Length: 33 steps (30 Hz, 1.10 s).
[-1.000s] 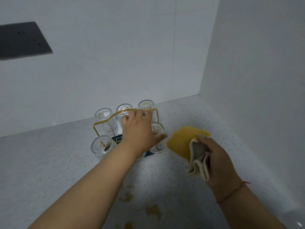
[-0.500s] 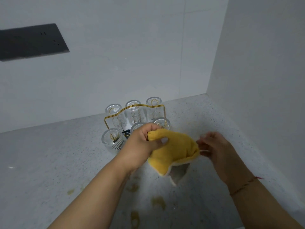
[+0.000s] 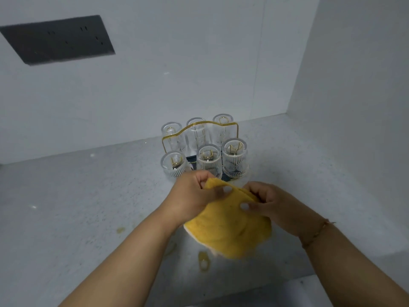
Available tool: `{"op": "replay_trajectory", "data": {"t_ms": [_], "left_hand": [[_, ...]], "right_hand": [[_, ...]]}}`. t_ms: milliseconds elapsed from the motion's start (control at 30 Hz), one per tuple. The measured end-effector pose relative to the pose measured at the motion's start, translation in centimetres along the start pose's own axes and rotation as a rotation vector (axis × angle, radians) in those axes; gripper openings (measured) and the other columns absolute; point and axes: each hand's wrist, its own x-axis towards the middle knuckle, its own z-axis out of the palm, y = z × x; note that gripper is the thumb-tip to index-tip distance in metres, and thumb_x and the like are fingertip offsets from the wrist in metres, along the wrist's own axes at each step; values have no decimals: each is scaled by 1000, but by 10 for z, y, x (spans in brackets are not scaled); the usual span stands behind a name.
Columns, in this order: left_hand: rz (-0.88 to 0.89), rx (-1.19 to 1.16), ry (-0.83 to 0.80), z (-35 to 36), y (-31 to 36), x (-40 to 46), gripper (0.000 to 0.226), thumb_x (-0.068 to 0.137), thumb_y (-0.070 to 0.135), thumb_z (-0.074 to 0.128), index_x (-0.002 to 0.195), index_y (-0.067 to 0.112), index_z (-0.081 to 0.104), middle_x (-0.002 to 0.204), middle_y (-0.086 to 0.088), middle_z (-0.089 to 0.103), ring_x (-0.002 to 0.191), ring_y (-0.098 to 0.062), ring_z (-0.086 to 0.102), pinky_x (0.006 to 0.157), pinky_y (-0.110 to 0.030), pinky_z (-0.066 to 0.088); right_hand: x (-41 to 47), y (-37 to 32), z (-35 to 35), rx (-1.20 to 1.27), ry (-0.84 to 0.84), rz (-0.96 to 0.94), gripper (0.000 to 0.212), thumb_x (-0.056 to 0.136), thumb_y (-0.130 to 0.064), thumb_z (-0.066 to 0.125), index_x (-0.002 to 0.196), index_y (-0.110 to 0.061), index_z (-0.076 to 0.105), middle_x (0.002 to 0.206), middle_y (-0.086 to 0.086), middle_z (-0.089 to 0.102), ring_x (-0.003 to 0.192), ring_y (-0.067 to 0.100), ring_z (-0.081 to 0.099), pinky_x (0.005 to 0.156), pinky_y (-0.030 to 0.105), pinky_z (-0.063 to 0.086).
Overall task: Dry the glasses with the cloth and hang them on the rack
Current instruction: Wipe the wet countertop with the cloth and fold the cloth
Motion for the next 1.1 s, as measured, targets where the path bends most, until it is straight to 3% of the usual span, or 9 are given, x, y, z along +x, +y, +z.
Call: {"op": "replay_trajectory", "data": {"t_ms": [100, 267, 400, 633, 733, 800, 900, 1000, 1100], "left_hand": [[-86, -75, -10, -2, -27, -10, 16, 87, 19, 73, 85, 4, 68, 64, -10, 56, 61, -21, 52, 55, -34, 47], [-175, -135, 129, -21, -78, -29, 21, 100, 21, 53, 99, 6, 67, 97, -13, 71, 87, -23, 68, 84, -39, 55], [-146, -47, 270, -45, -115, -51, 32, 94, 51, 46, 96, 28, 69, 101, 1, 71, 100, -18, 66, 90, -35, 51], [-175, 192, 418, -82, -169, -88, 45, 106, 35, 29, 131, 15, 60, 135, -5, 59, 122, -11, 48, 106, -28, 31], [-133, 330, 478, -101, -200, -105, 55, 107, 41, 27, 125, 7, 65, 128, -13, 64, 116, -16, 54, 103, -33, 37], [-177, 491, 474, -112, -225, -114, 77, 100, 60, 16, 126, 7, 65, 130, -16, 64, 124, -28, 56, 111, -48, 37], [-286, 651, 455, -115, -249, -127, 83, 93, 61, 7, 139, 11, 54, 149, -12, 47, 143, -29, 36, 120, -51, 13], [-234, 705, 435, -114, -252, -132, 83, 91, 61, 3, 145, 15, 47, 154, -7, 40, 147, -24, 29, 120, -46, 9], [-203, 712, 452, -121, -257, -132, 79, 94, 58, 4, 142, 16, 51, 151, -5, 46, 144, -23, 35, 119, -48, 19]], "right_hand": [[-8, 5, 17, -4, 101, 62, 27, 77, -34, 70, 97, -17, 66, 91, 6, 72, 81, 19, 68, 70, 32, 57], [-28, 5, 16, -321, 314, 135, 10, 91, -23, 58, 88, -32, 64, 90, 2, 69, 80, 20, 64, 73, 33, 51], [-36, 2, 15, -748, 489, 179, 11, 93, -31, 51, 101, -30, 59, 86, -5, 64, 76, 14, 59, 67, 30, 45], [-34, 49, 51, -661, 395, 378, 21, 94, -43, 46, 91, -26, 59, 80, -10, 58, 86, 18, 60, 62, 17, 35], [-30, 85, 70, -790, 358, 509, 43, 96, -44, 40, 120, -12, 55, 121, 11, 59, 114, 29, 53, 88, 30, 40], [-24, 104, 92, -959, 299, 556, 77, 89, -64, 15, 139, -10, 39, 145, 18, 39, 133, 33, 36, 106, 41, 31], [-8, 115, 116, -1062, 231, 617, 140, 39, -80, -41, 150, -12, 12, 158, 17, 10, 145, 34, 7, 114, 51, 10], [11, 119, 128, -1101, 175, 577, 139, 35, -78, -44, 150, -12, -1, 158, 18, -5, 146, 35, -6, 114, 54, -2], [35, 115, 146, -1069, 99, 472, 100, 71, -76, -11, 150, -14, -7, 158, 15, -15, 144, 32, -17, 114, 54, -11]]}}
